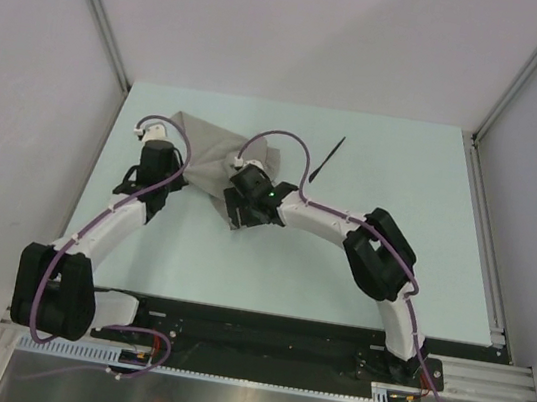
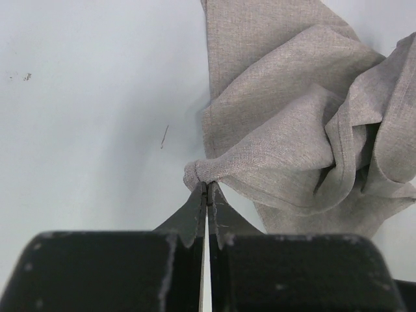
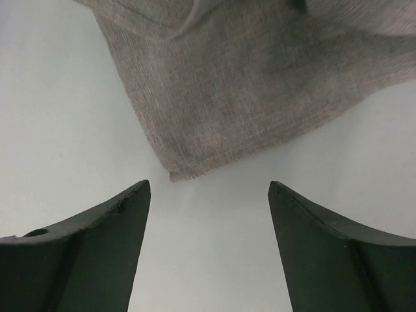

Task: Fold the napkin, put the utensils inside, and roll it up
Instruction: Flatten the napkin out

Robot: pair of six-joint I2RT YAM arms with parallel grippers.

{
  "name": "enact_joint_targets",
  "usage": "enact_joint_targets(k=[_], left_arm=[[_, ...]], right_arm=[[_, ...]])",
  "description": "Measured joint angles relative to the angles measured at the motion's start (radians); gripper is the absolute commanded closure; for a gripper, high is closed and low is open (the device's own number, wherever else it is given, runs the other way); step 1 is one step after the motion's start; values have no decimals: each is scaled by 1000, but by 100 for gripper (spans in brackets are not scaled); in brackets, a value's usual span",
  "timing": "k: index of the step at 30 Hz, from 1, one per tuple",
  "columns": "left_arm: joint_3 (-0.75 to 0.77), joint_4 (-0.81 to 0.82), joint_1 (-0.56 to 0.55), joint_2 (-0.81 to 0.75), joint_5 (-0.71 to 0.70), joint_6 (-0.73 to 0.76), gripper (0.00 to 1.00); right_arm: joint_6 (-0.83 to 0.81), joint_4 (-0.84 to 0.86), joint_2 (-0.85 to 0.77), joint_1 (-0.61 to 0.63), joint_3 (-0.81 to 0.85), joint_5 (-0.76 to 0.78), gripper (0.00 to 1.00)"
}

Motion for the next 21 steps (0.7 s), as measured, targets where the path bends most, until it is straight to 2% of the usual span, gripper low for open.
enact_joint_targets(k=[7,17,20,21], left_arm=[[0,26,24,0,43,-13,100],[0,32,45,0,76,-15,100],[0,34,49,0,81,-15,100],[0,35,51,0,82,-15,100]], right_arm=[[10,-106,65,55,80,51,34],[35,-129,113,50,119,50,43],[37,-124,116,45,121,42,49],[38,-123,117,43,122,41,54]])
